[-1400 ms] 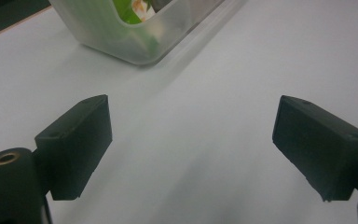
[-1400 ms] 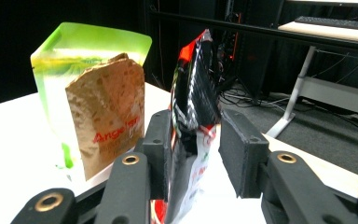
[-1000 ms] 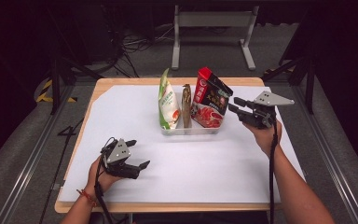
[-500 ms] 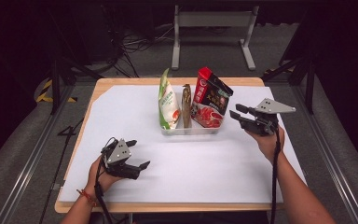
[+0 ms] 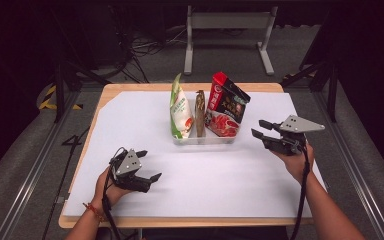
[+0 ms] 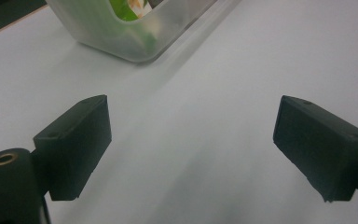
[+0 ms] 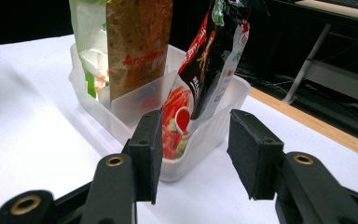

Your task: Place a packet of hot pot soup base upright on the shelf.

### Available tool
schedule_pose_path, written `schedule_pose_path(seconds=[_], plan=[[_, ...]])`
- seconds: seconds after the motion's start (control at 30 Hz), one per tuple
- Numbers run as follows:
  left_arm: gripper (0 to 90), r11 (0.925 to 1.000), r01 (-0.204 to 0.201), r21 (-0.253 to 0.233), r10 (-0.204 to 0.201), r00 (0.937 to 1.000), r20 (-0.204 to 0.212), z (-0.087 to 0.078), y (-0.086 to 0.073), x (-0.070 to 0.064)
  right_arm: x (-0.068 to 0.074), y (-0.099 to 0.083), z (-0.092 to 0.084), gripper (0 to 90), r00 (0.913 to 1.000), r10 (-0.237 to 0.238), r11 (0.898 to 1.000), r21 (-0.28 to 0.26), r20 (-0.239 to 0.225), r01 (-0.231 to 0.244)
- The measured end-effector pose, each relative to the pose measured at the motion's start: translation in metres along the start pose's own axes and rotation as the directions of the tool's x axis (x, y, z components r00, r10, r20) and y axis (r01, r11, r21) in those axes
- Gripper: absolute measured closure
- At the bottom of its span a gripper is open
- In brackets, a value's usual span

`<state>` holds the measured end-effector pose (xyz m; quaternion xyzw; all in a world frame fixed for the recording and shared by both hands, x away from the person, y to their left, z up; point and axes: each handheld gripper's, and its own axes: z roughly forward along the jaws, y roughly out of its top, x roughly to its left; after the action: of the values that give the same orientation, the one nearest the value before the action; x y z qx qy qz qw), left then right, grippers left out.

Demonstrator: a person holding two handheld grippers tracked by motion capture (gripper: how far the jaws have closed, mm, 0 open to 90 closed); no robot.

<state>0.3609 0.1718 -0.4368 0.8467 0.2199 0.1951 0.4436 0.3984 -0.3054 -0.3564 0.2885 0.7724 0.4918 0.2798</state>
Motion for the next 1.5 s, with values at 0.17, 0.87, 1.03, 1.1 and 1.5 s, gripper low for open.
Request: schedule_pose_path(seconds=[0.17,0.87,1.03,1.1,1.5], plan=[[12.0,1.0000,0.001,0.000,-0.001,1.0000,0.001,0.000,0.000,0.000,0.002,-0.004,-0.005,53.7,1.0000,-0.007,1.000,0.004,-0.005,0.007],[12.0,1.0000,0.001,0.004,-0.001,1.0000,0.008,0.002,0.001,-0.001,0.010,-0.034,-0.028,41.7,0.9998,-0.019,0.998,0.056,-0.006,0.020],[12.0,1.0000,-0.002,0.006,0.002,1.0000,0.008,0.003,0.001,-0.002,0.012,-0.041,-0.033,36.9,0.9996,-0.029,0.997,0.074,0.005,0.028],[12.0,1.0000,-0.001,0.004,0.001,1.0000,0.008,0.002,0.001,-0.002,0.013,-0.043,-0.034,35.1,0.9994,-0.032,0.997,0.077,0.012,0.031],[12.0,1.0000,0.001,0.003,-0.001,0.9999,0.010,0.002,0.001,-0.001,0.018,-0.058,-0.040,28.1,0.9981,-0.047,0.993,0.111,0.039,0.042]])
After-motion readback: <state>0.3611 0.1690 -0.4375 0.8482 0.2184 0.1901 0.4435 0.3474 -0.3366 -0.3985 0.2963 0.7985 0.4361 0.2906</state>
